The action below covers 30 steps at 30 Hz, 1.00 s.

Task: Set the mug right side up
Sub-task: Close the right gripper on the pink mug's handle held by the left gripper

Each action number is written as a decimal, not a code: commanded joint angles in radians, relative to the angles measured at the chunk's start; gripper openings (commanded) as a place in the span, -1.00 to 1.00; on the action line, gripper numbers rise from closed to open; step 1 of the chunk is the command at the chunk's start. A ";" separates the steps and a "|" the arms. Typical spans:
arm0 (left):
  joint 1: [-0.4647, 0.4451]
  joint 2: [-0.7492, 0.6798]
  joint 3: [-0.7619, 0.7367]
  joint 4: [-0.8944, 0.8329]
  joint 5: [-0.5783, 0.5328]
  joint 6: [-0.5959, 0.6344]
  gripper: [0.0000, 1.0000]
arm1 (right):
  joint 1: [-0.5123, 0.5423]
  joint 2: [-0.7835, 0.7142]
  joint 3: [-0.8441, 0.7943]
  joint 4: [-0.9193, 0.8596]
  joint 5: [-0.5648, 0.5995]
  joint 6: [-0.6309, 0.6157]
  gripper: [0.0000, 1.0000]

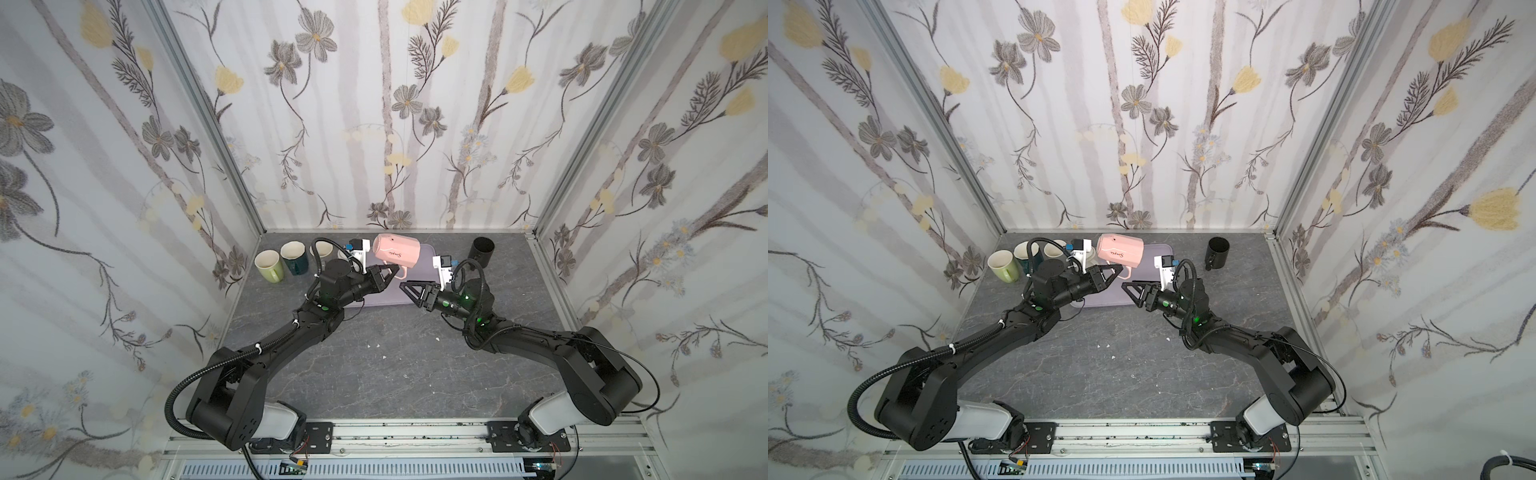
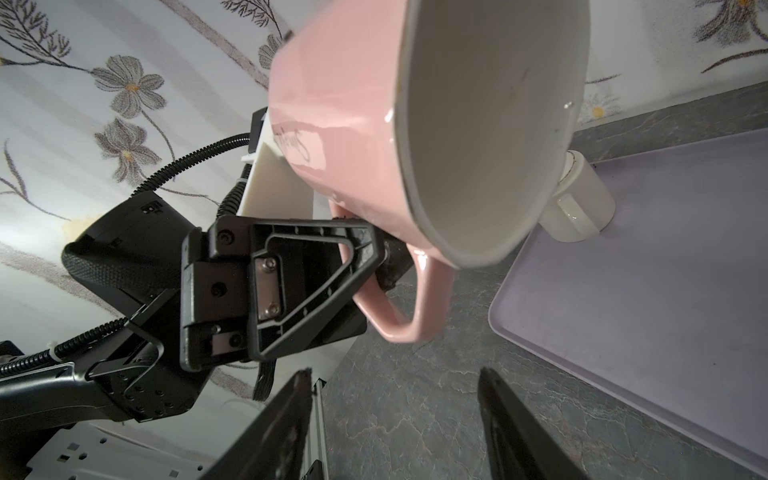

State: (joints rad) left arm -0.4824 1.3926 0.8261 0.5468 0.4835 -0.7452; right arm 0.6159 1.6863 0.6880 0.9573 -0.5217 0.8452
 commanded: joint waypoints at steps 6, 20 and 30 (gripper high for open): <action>0.001 0.011 -0.008 0.189 0.043 -0.040 -1.00 | -0.013 0.004 0.025 0.105 -0.017 0.022 0.02; -0.008 0.014 -0.036 0.268 0.066 -0.072 -1.00 | -0.043 0.013 0.042 0.146 -0.034 0.045 -0.06; -0.028 0.027 -0.034 0.308 0.093 -0.073 -1.00 | -0.055 0.020 0.044 0.147 -0.041 0.042 -0.12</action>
State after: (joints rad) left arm -0.5041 1.4220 0.7887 0.7204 0.5545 -0.8368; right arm 0.5636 1.7020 0.7219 1.0492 -0.5526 0.8806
